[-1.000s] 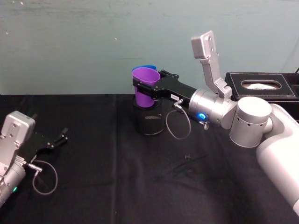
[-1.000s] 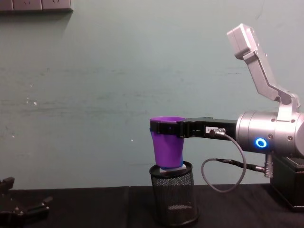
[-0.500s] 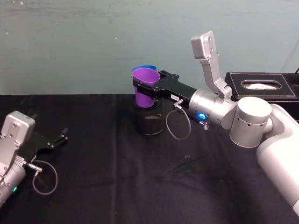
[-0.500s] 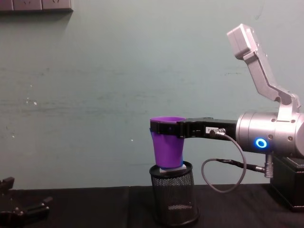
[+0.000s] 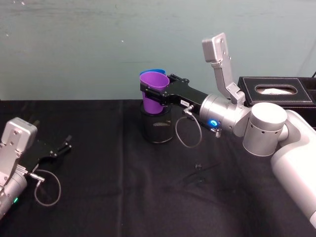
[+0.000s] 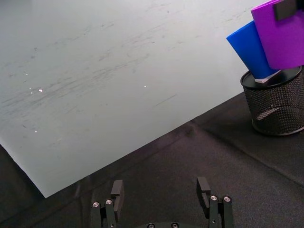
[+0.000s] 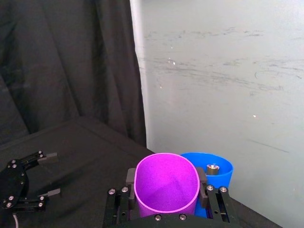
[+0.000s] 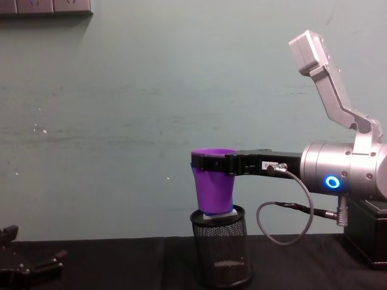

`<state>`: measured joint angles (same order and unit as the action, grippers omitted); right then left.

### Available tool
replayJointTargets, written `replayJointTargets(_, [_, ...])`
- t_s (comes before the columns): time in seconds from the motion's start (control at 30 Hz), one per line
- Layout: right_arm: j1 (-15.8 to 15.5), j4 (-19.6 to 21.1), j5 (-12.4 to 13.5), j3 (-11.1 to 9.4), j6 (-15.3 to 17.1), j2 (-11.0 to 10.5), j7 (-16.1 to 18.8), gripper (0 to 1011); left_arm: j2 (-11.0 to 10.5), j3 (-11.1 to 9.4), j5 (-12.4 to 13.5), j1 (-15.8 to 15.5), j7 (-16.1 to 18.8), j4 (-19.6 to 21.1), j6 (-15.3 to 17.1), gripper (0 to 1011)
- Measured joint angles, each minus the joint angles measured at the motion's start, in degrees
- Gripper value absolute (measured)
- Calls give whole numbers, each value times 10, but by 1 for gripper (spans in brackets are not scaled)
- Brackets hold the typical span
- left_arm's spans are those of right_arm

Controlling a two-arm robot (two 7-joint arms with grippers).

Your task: Pick up one cup with a gripper and tap it against the other cup.

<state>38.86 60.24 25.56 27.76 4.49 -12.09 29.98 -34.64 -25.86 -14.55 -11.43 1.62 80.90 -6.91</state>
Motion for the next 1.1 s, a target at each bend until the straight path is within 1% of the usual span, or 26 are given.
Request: replayJointTargets(1.1, [0, 0, 0, 0, 0, 0, 0, 726, 0, 0, 0, 0, 0, 0, 0, 1000])
